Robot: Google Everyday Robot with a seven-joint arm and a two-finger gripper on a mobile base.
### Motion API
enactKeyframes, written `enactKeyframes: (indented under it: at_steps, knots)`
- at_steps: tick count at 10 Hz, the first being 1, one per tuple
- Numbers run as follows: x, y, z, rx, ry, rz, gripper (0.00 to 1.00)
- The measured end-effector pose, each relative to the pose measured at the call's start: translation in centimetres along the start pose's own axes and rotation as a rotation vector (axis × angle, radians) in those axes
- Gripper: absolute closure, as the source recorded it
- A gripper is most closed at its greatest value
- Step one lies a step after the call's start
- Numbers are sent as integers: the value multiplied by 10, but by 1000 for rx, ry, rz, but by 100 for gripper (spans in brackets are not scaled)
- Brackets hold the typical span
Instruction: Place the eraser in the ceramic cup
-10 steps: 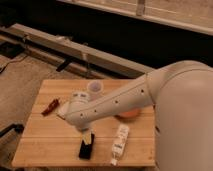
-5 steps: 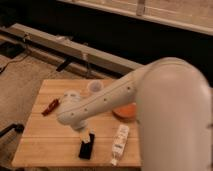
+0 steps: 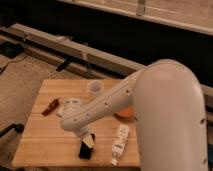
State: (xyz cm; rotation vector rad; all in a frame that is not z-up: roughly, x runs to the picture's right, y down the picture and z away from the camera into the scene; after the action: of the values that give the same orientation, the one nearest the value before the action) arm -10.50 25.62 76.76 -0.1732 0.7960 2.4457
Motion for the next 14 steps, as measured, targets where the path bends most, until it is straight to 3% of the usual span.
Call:
enactKeyframes:
  at_steps: [2,5,11,14]
  knots:
    - [-1,-20,4,8,33,22,20]
    - [1,-38,11,20,45,49,20]
    - [23,-41,29,35,59,46,20]
    - [28,-38,31,30,47,62,20]
